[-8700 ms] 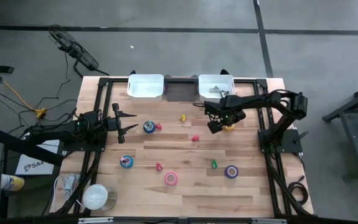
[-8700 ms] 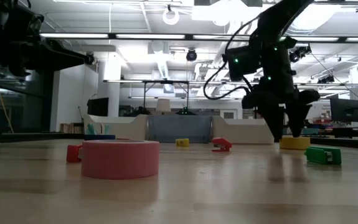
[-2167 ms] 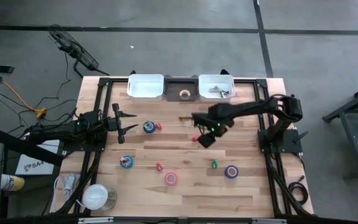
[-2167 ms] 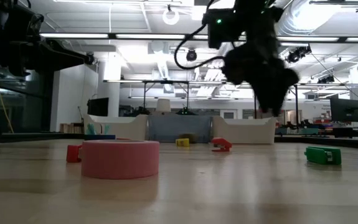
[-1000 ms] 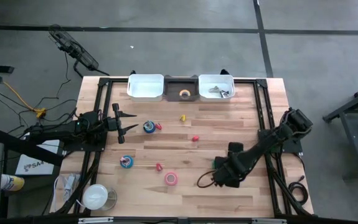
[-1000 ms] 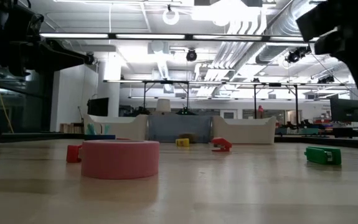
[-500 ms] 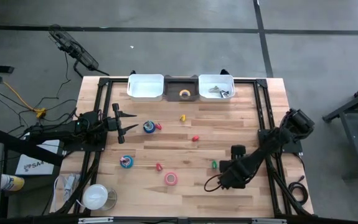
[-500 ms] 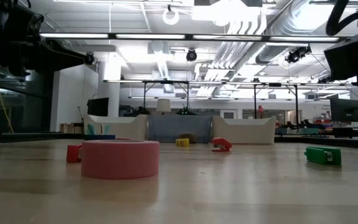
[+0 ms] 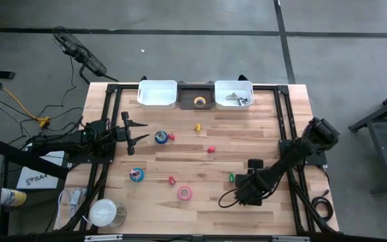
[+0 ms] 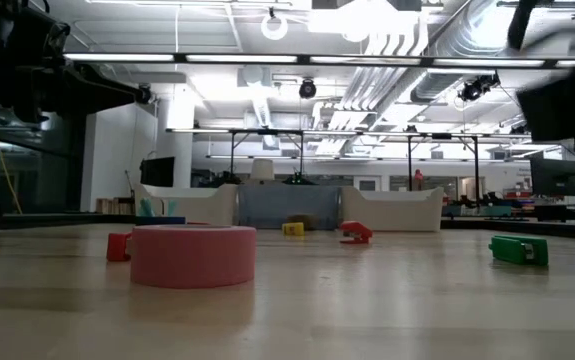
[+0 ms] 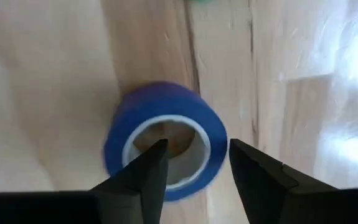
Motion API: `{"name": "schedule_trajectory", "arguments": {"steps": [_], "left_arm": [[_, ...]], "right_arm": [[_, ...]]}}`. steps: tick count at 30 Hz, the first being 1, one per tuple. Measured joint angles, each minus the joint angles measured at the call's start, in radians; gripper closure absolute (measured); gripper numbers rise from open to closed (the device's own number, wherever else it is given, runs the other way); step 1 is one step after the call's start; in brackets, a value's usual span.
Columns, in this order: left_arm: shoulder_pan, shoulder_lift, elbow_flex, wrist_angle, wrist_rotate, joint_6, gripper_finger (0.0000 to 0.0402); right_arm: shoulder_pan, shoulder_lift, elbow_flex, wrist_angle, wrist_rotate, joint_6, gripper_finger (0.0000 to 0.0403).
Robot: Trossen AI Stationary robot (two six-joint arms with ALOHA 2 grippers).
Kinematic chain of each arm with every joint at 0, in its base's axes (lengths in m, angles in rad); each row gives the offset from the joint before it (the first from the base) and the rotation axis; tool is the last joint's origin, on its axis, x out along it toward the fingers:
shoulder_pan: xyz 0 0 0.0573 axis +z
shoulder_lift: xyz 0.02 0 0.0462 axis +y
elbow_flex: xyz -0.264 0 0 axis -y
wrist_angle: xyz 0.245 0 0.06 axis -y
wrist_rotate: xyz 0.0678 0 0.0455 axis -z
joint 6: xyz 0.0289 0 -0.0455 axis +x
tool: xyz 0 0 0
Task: Pick and place Stapler, Stapler remover, tape
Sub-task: Put the violet tape into the black bin
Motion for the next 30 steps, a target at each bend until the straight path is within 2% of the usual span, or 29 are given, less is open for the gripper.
{"name": "schedule_trajectory", "arguments": {"steps": [4,13,17,24,30], "left_arm": [[0.0,0.0,0.0,0.0,0.0,0.0,0.0215],[0.0,0.0,0.0,0.0,0.0,0.0,0.0215],[0.0,0.0,0.0,0.0,0.0,0.0,0.0215],[0.0,0.0,0.0,0.0,0.0,0.0,0.0215],[0.0,0.0,0.0,0.0,0.0,0.0,0.0215]], "right_arm": [[-0.002,0.008,-0.002,0.06,0.033,-0.002,0.025],[-0.011,0.003,0.0,0.06,0.04,0.018,0.0273],[-0.021,0.003,0.0,0.059,0.014,0.046,0.0301],[-0.054,0.001,0.001,0.066,-0.058,0.048,0.0376],[-0.099,0.0,0.001,0.08,-0.107,0.052,0.0377]]}}
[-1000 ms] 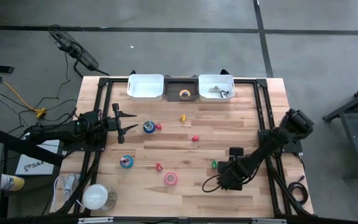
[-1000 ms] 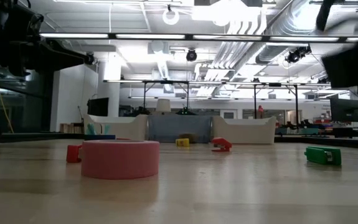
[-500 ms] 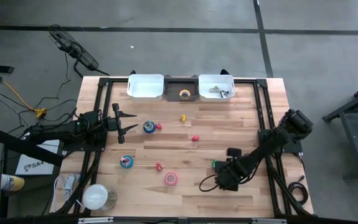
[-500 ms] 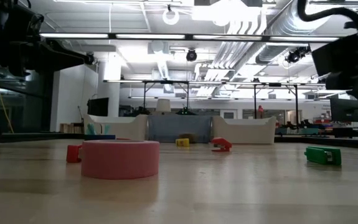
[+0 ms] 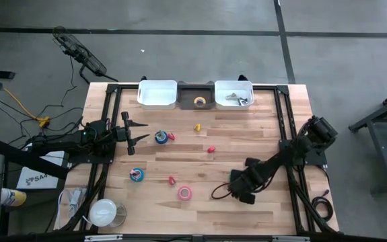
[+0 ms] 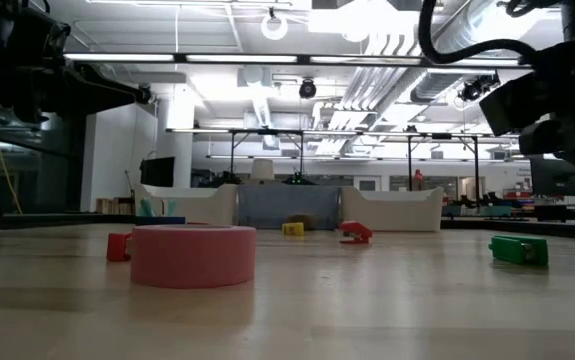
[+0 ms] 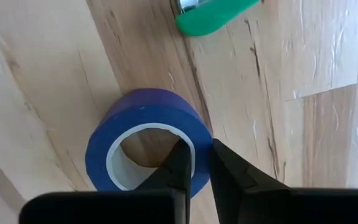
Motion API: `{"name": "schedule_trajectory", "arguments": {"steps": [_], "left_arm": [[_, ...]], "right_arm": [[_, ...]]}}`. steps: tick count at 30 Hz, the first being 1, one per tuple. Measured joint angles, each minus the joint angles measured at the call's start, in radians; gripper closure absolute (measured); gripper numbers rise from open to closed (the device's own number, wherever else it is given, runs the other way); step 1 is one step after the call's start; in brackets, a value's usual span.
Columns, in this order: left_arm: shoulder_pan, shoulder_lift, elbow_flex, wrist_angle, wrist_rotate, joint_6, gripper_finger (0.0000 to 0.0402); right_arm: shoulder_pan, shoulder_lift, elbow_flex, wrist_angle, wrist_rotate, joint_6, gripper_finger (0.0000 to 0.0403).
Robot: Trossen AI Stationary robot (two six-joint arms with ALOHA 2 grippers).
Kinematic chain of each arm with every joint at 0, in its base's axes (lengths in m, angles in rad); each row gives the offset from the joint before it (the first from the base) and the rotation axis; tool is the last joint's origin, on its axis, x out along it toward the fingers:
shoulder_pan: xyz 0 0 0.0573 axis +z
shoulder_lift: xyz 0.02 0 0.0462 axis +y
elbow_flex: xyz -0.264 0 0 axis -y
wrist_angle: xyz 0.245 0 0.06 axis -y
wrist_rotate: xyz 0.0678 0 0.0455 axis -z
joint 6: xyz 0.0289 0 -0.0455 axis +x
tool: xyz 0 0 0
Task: Pick and place Stapler, Stapler remover, tape
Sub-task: Put the violet tape into the black bin
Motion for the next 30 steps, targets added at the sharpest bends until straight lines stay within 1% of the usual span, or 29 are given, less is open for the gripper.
{"name": "schedule_trajectory", "arguments": {"steps": [7,10,13,18,21,23,26,30], "left_arm": [[0.0,0.0,0.0,0.0,0.0,0.0,0.0215],[0.0,0.0,0.0,0.0,0.0,0.0,0.0215],[0.0,0.0,0.0,0.0,0.0,0.0,0.0215],[0.0,0.0,0.0,0.0,0.0,0.0,0.0215],[0.0,0.0,0.0,0.0,0.0,0.0,0.0215],[0.0,0.0,0.0,0.0,0.0,0.0,0.0215],[0.0,0.0,0.0,0.0,0.0,0.0,0.0215],[0.0,0.0,0.0,0.0,0.0,0.0,0.0215]], "right_arm": [[-0.073,-0.032,0.0,0.041,0.011,0.031,0.0377],[-0.101,-0.076,0.0,0.062,0.044,0.013,0.0377],[-0.133,-0.129,0.0,0.075,0.125,-0.008,0.0377],[-0.215,-0.215,0.0,0.139,0.332,-0.037,0.0377],[-0.278,-0.243,0.0,0.23,0.431,-0.111,0.0377],[-0.327,-0.245,0.0,0.31,0.469,-0.178,0.0377],[-0.412,-0.243,0.0,0.454,0.472,-0.277,0.0377],[-0.524,-0.236,0.0,0.613,0.47,-0.361,0.0377]]}}
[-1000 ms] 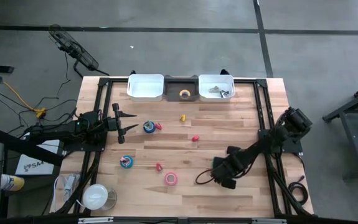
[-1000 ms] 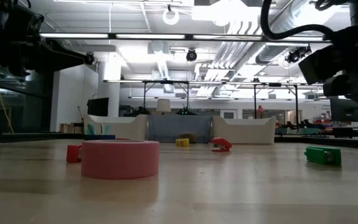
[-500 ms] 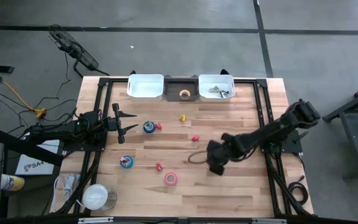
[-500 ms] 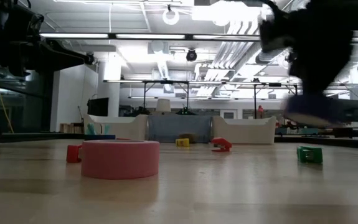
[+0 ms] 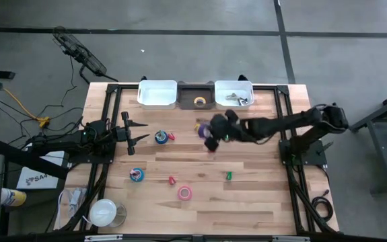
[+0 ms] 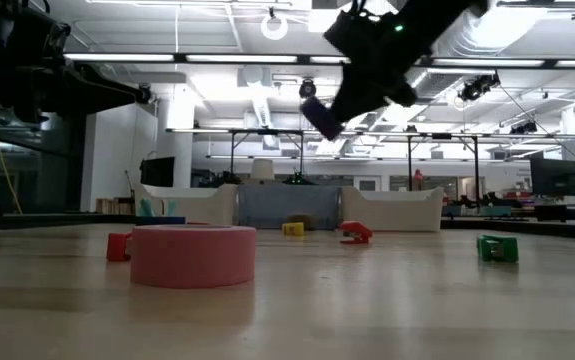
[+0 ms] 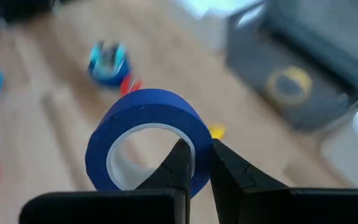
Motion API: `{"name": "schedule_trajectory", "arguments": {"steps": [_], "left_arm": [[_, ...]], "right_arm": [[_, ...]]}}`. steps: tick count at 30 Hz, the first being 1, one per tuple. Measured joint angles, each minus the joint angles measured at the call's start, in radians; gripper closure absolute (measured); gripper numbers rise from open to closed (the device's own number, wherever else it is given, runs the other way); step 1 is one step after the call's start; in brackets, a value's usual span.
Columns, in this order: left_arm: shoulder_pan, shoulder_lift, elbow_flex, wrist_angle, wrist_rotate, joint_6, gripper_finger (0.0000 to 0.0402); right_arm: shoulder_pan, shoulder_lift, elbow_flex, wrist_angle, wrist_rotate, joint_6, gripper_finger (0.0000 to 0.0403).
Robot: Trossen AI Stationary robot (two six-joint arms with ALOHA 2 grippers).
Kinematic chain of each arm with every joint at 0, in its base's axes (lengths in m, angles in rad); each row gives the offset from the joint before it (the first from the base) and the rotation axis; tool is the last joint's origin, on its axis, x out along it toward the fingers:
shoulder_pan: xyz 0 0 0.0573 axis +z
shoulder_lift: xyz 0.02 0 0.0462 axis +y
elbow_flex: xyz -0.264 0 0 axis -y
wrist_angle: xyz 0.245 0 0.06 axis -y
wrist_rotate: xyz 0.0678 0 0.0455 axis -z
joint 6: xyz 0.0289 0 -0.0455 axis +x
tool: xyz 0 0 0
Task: Pick and place Stapler, Stapler remover, tape
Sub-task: Put the violet tape into the black bin
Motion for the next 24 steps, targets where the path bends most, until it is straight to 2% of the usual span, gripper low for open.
{"name": "schedule_trajectory", "arguments": {"steps": [9,18,21,24], "left_arm": [[0.0,0.0,0.0,0.0,0.0,0.0,0.0215],[0.0,0.0,0.0,0.0,0.0,0.0,0.0215],[0.0,0.0,0.0,0.0,0.0,0.0,0.0215],[0.0,0.0,0.0,0.0,0.0,0.0,0.0215]], "right_arm": [[-0.226,0.007,0.0,0.234,-0.044,-0.062,0.0377],[-0.353,0.05,0.001,0.404,-0.074,-0.073,0.0377],[-0.373,0.091,0.04,0.407,-0.087,-0.076,0.0377],[-0.384,0.147,0.13,0.333,-0.088,-0.097,0.0377]]}}
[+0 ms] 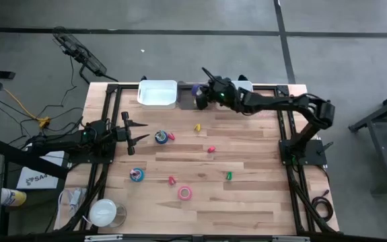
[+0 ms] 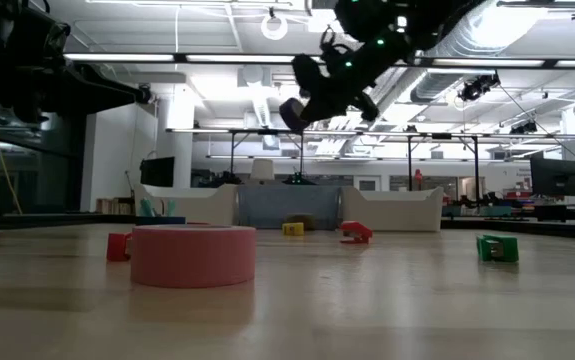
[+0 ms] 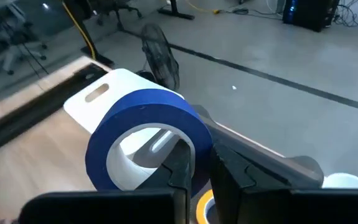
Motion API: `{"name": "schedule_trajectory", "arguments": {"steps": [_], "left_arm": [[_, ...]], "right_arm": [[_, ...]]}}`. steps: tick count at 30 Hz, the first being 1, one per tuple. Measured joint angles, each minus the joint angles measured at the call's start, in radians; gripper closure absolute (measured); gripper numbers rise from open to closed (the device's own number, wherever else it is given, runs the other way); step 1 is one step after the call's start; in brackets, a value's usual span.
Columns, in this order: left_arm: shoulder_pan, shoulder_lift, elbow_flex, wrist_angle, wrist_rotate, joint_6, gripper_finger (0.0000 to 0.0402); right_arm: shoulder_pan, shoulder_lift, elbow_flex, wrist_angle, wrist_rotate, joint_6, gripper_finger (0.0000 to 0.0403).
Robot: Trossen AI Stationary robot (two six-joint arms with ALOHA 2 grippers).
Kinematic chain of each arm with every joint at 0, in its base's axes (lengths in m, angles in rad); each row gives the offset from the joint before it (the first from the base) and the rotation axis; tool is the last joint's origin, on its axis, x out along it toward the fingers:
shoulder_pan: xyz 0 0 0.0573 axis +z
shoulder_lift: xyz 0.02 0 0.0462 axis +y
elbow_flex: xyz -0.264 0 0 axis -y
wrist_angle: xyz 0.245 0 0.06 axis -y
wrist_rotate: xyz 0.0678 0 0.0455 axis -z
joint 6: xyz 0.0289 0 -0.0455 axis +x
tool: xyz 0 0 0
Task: Pick and place Stapler, Stapler remover, tape
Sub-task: Put the violet tape into the black bin
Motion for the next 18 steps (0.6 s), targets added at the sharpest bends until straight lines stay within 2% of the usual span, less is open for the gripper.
{"name": "schedule_trajectory", "arguments": {"steps": [9,18], "left_arm": [[0.0,0.0,0.0,0.0,0.0,0.0,0.0215],[0.0,0.0,0.0,0.0,0.0,0.0,0.0215]], "right_arm": [[-0.068,0.225,0.422,-0.459,-0.007,0.008,0.0377],[-0.147,0.477,0.789,-0.797,-0.148,0.116,0.0377]]}}
